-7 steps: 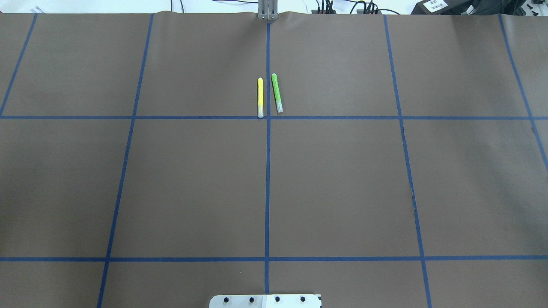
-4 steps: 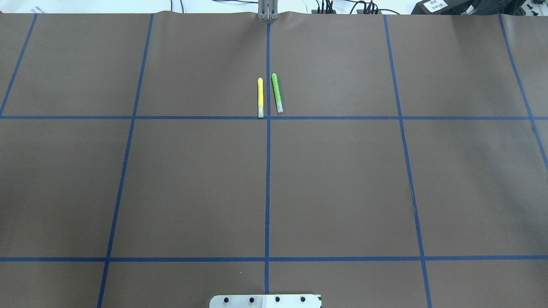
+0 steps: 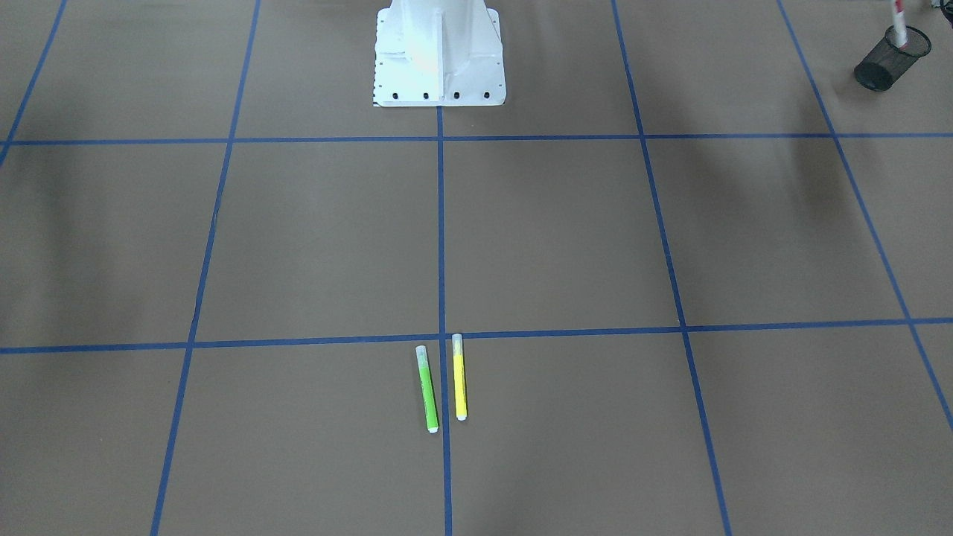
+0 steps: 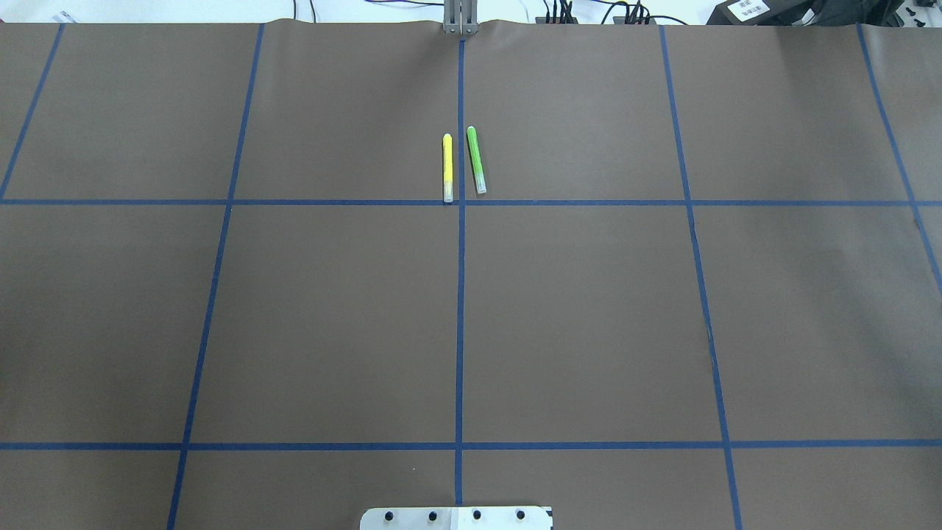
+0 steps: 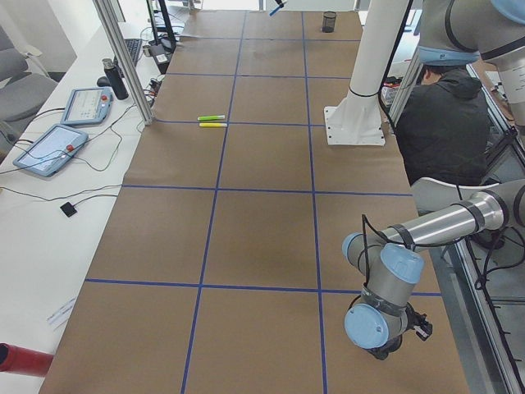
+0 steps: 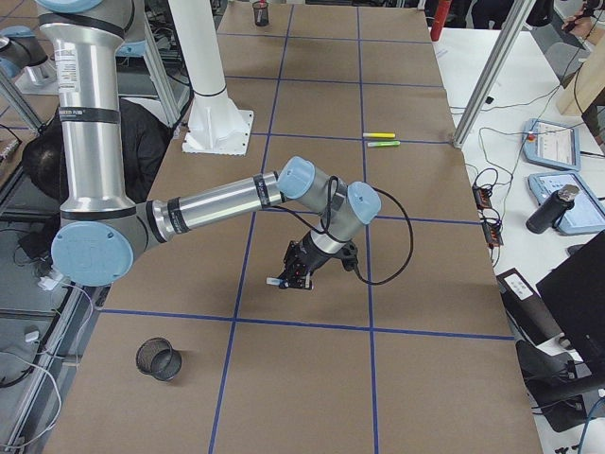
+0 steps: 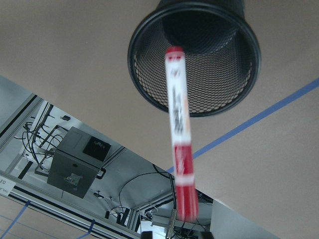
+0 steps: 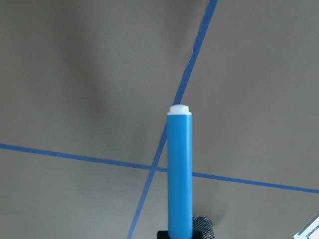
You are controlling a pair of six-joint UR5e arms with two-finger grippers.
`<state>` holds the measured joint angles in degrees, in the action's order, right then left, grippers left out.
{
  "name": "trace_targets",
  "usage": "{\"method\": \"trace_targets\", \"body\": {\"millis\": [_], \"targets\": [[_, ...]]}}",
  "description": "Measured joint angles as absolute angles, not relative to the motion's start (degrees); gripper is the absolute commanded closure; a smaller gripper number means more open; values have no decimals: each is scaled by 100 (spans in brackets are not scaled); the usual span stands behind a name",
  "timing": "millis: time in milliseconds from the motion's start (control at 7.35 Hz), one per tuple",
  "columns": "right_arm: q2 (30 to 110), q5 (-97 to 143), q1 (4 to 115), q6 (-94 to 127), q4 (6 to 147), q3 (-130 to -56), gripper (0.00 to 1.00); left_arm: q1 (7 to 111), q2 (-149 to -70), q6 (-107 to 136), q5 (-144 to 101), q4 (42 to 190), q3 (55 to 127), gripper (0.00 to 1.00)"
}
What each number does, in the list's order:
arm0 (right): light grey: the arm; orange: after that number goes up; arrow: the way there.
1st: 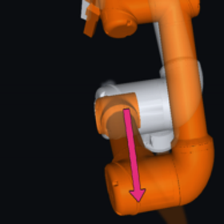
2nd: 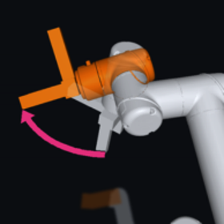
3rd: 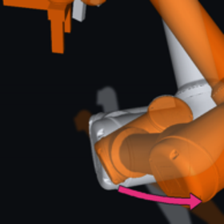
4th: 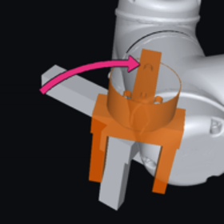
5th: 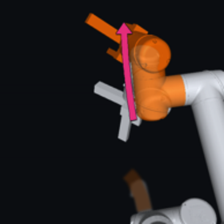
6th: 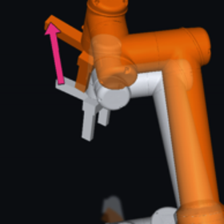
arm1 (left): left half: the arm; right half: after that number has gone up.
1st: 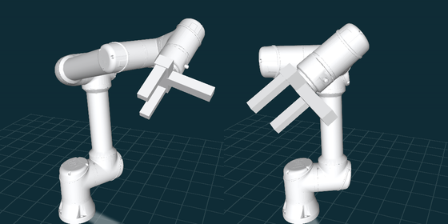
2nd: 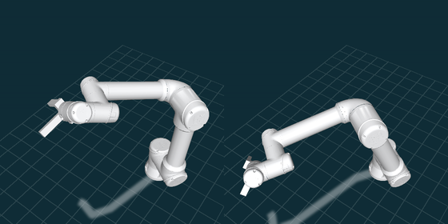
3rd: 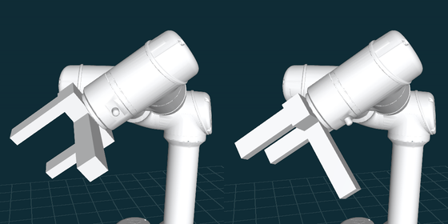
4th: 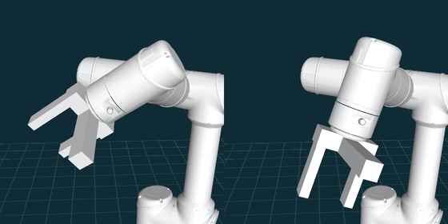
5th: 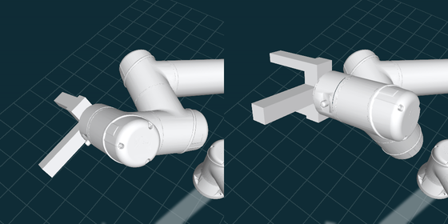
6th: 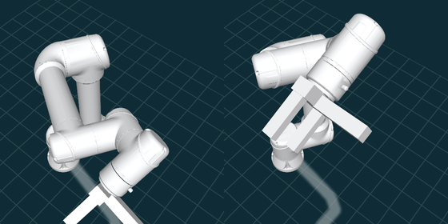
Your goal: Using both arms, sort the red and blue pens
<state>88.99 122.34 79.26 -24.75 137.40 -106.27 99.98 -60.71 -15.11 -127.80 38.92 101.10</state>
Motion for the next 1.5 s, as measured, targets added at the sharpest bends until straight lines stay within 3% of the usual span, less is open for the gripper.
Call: {"method": "trace_targets", "body": {"millis": [408,1225,1497], "targets": [[9199,12232,8136,-2763,13769,-10629,100,10015,-6468,-1491,-12785,3892,10312,0],[10271,12174,8556,-3334,13792,-10590,100,10000,-8201,-1425,-13198,3954,10542,0],[10610,12127,8652,-3550,13864,-10571,100,9989,-8438,-1427,-13459,4024,10563,0]]}}
